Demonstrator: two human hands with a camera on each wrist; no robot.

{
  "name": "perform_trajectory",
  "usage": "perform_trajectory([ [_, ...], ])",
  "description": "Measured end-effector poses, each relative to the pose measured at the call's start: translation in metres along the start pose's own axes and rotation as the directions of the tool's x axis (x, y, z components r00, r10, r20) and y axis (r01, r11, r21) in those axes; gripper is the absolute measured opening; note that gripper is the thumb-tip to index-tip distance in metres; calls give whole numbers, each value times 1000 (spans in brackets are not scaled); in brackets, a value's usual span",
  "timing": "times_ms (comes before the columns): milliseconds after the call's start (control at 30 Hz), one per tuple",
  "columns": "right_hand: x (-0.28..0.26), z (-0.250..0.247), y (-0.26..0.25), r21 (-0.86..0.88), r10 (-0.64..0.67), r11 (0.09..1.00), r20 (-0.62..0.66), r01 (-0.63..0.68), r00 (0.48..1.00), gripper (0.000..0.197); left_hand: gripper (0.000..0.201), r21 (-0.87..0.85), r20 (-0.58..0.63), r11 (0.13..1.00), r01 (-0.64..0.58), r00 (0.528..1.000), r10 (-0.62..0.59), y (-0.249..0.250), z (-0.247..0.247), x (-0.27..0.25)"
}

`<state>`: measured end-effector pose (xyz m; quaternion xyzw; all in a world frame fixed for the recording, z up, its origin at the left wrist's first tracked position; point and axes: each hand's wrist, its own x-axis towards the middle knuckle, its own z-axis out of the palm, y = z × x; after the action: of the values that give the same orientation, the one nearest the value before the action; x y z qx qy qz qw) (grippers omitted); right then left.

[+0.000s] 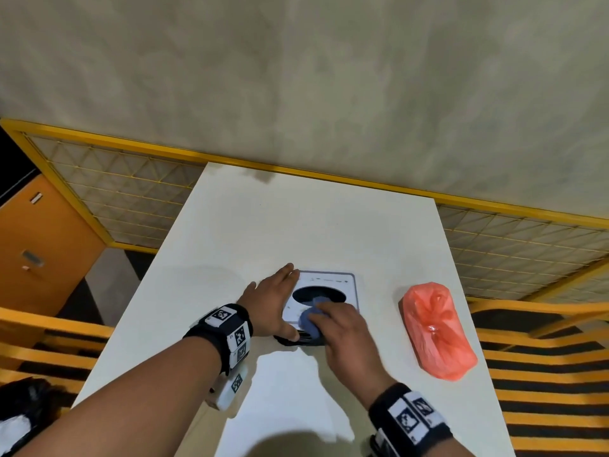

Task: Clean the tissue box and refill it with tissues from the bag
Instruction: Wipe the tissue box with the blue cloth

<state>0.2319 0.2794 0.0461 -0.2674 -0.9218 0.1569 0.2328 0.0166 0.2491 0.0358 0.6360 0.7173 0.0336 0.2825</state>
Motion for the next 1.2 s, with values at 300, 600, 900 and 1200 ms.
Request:
perform_trajectory([
  [300, -6, -6, 37, -115, 106, 988, 5, -105, 994, 37, 133, -33, 26, 999, -10, 1000, 11, -2, -4, -3],
  [600, 6, 26, -6, -12, 7, 1000, 63, -6, 998, 23, 137, -265, -17, 960, -96, 995, 95, -13, 2, -3],
  [900, 39, 32, -16, 46, -165, 986, 293, 158, 942, 27, 143, -271, -6, 958, -90, 996, 92, -21, 3, -4],
  [1200, -20, 2, 42, -46, 60, 997, 15, -59, 998, 40, 136, -245, -2, 966, -86, 996, 88, -14, -1, -8],
])
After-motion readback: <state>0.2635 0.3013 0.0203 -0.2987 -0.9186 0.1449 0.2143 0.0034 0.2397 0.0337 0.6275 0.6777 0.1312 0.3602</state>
